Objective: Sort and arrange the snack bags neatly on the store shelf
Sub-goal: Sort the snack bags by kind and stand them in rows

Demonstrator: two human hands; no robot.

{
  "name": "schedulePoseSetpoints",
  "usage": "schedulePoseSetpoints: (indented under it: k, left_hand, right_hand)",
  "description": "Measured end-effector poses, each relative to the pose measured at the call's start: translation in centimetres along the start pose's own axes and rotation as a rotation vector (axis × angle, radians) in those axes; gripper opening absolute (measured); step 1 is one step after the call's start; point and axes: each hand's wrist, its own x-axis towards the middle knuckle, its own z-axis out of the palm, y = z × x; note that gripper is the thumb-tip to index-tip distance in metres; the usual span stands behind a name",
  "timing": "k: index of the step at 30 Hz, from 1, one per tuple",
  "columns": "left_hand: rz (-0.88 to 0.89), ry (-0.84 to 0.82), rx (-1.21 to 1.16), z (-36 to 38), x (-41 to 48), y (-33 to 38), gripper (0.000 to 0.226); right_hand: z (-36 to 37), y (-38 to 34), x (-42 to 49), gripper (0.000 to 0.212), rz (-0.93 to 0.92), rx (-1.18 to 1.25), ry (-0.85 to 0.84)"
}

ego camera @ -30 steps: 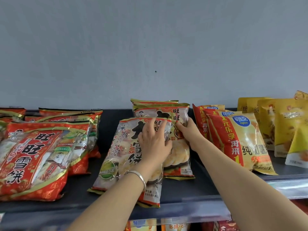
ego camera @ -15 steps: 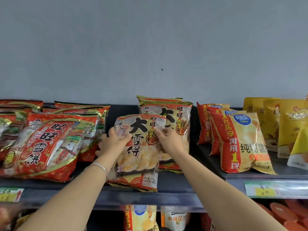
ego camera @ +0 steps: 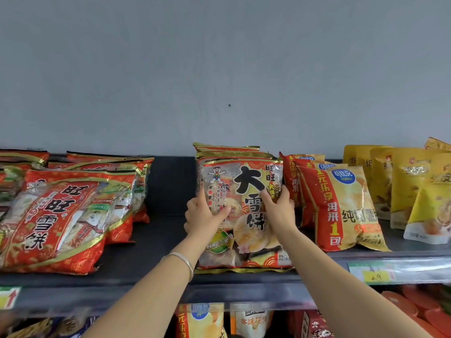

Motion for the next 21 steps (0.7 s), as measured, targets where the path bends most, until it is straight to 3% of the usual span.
schedulePoseSetpoints:
  k: [3, 6, 9, 16, 19, 21]
  left_hand:
    - [-0.046, -0.111, -0.276, 0.3, 0.1, -1.5, 0.101]
    - [-0.075, -0.201, -0.538, 0.1, 0.1, -2.6, 0.09]
    - [-0.068, -0.153, -0.565, -0.3, 0.3, -3.0, 0.071]
    - [-0.023, -0.1, -0.555, -0.5, 0.0, -3.0, 0.066]
    - [-0.013, -0.105, -0.551, -0.7, 0.0, -3.1, 0.074]
    - [0.004, -0.09, -0.516, -0.8, 0.1, -3.2, 0.092]
  right_hand:
    - [0.1, 1.6, -0.1, 0.097, 0.054, 0.119, -0.049]
    - [0.5, 1.8, 0.1, 0.092, 0.091, 0.202, -0.112]
    - [1.3, 1.3, -0.3, 0.076, 0.058, 0.181, -0.152]
    - [1.8, 1.4, -0.5, 0.074, 0.018, 0.15, -0.15]
    - [1.9, 1.5, -0.5, 0.073, 0.021, 0.154, -0.16]
    - [1.8, 1.3, -0.7, 0.08, 0.014, 0.157, -0.161]
